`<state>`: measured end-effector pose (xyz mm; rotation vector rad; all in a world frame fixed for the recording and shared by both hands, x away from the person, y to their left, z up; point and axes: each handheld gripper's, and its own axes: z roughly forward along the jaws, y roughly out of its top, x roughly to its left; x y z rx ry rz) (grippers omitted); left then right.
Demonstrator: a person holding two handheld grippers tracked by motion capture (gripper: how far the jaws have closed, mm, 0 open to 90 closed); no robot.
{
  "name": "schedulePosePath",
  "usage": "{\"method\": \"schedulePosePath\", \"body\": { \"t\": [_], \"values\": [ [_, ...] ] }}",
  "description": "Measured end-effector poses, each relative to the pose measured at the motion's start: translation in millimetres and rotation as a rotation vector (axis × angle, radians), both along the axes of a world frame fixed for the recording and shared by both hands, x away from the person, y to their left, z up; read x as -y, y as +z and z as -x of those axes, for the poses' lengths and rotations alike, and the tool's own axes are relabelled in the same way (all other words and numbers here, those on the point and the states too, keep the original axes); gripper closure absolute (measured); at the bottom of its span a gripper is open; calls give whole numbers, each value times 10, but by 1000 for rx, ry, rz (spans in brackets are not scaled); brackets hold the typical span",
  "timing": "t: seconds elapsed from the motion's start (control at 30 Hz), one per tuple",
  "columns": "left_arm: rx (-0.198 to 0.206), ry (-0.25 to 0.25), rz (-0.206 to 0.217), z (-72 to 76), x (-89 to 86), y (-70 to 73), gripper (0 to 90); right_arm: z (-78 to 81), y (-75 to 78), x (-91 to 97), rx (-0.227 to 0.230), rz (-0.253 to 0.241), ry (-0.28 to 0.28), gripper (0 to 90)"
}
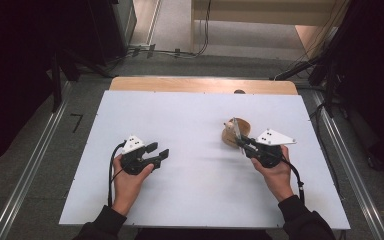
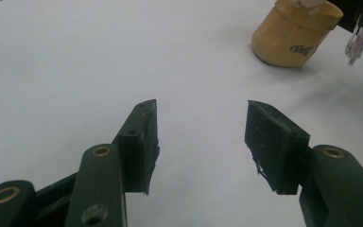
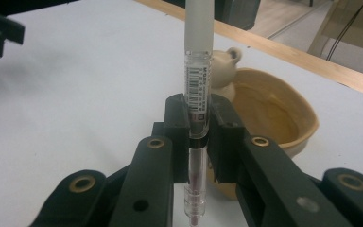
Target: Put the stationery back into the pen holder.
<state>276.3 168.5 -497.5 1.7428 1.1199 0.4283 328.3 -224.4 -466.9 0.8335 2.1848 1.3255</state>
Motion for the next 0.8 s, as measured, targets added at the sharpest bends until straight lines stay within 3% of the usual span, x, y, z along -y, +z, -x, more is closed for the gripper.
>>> {"method": "schedulePosePath", "body": {
  "t": [0.23,0.47,0.8],
  "values": [
    [1,-11,18,73,-55,0,453,-127,65,83,-25,-39,-35,776],
    [-14,8,12,103,-121,-46,434,-254,150,121,-34,-86,-58,776],
    [-21,16,-13,120,-114,-83,405,-412,301,106,-59,-115,-72,776]
  ]
}}
